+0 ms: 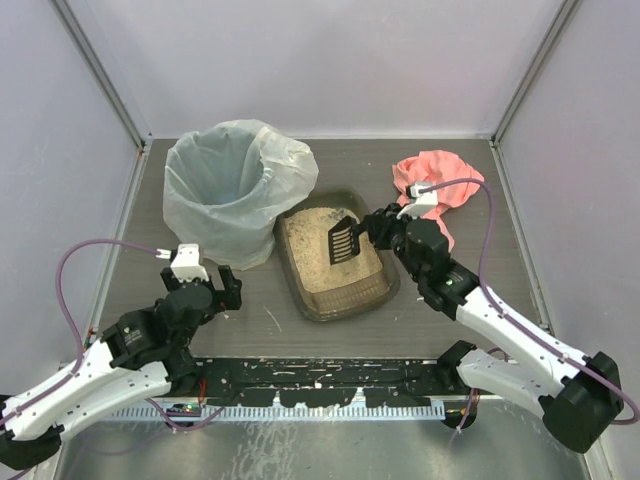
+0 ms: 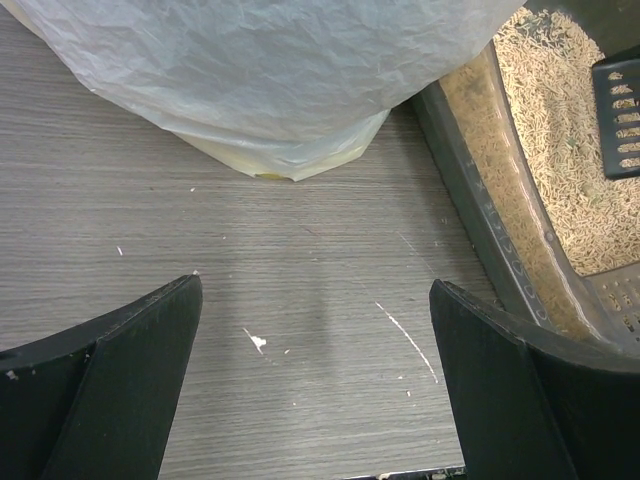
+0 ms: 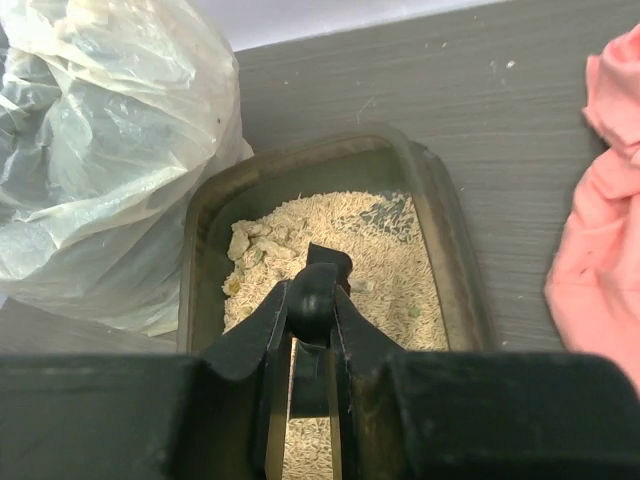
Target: Clean the litter box
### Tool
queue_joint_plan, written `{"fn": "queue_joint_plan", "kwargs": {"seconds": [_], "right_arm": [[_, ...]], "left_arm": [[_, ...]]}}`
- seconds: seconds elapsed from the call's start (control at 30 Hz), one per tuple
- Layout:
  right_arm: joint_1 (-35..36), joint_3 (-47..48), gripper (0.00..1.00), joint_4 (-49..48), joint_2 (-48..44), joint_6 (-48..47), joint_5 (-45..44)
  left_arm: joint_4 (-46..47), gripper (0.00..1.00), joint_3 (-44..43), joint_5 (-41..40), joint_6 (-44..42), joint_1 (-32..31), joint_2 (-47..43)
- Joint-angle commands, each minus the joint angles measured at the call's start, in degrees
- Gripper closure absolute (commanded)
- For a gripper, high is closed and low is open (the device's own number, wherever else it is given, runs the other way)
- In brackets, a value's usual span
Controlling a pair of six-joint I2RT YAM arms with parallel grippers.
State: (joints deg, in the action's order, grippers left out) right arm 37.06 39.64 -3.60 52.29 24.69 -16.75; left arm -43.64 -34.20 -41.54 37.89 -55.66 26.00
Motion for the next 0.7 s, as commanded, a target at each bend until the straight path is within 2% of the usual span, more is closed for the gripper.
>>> {"fn": "queue_joint_plan", "kwargs": {"seconds": [0.0, 0.37, 0.43, 0.67], "right_arm": [[0.04, -0.47, 0.93, -9.6, 2.79, 6.09, 1.36], [-1.71, -2.98, 0.92, -18.38, 12.5, 10.24, 5.42], [-3.18, -3.17, 0.88, -19.27, 13.8, 10.75, 7.9], [-10.73, -5.95, 0.6, -20.62, 13.36, 12.05, 15.34]], "left_arm": [[0.99, 0.02, -2.34, -0.25, 1.27, -0.16, 0.56], [2.84, 0.02, -3.06, 1.42, -0.49, -0.18, 4.53], [3.62, 0.02, -2.69, 1.75, -0.53, -0.2, 4.73], [3.64, 0.02, -3.02, 1.44, -0.84, -0.15, 4.96]]}}
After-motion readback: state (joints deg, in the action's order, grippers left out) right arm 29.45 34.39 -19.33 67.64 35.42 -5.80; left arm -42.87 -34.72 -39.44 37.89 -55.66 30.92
